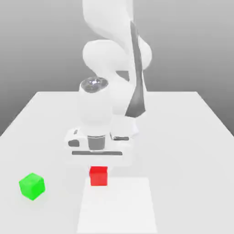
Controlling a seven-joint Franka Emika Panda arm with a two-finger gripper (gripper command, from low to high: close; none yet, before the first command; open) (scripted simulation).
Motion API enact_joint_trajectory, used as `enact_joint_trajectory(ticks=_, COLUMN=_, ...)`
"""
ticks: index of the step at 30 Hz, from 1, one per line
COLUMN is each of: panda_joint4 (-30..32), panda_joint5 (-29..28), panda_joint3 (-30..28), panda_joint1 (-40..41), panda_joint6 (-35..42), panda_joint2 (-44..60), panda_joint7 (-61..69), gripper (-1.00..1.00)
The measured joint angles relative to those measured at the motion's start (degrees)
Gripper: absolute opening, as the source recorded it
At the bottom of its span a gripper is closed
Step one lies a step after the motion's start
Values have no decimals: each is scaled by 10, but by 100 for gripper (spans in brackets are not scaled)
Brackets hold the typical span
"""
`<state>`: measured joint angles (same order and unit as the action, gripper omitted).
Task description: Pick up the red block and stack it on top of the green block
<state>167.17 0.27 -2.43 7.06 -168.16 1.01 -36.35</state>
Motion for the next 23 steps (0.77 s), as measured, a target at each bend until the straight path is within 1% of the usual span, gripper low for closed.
enact_joint_trajectory(ticks=3, panda_joint4=5, panda_joint5=-9, panda_joint3=-3, panda_joint1=4, panda_joint6=52, panda_joint2=-57, panda_joint7=-10, gripper=-100)
enact_joint_trajectory(ticks=4, panda_joint4=-4, panda_joint5=-7, panda_joint3=-8, panda_joint1=13, panda_joint6=64, panda_joint2=-61, panda_joint7=-24, gripper=-100)
enact_joint_trajectory(ticks=7, panda_joint4=-45, panda_joint5=0, panda_joint3=-35, panda_joint1=50, panda_joint6=97, panda_joint2=-52, panda_joint7=-84, gripper=-100)
enact_joint_trajectory(ticks=14, panda_joint4=-155, panda_joint5=2, panda_joint3=-92, panda_joint1=167, panda_joint6=164, panda_joint2=-9, panda_joint7=-248, gripper=-100)
enact_joint_trajectory(ticks=15, panda_joint4=-163, panda_joint5=7, panda_joint3=-92, panda_joint1=184, panda_joint6=159, panda_joint2=4, panda_joint7=-256, gripper=-100)
enact_joint_trajectory(ticks=19, panda_joint4=-174, panda_joint5=40, panda_joint3=-72, panda_joint1=187, panda_joint6=95, panda_joint2=80, panda_joint7=-243, gripper=-100)
enact_joint_trajectory(ticks=20, panda_joint4=-175, panda_joint5=49, panda_joint3=-66, panda_joint1=190, panda_joint6=78, panda_joint2=98, panda_joint7=-237, gripper=100)
enact_joint_trajectory(ticks=23, panda_joint4=-175, panda_joint5=49, panda_joint3=-66, panda_joint1=190, panda_joint6=78, panda_joint2=98, panda_joint7=-237, gripper=100)
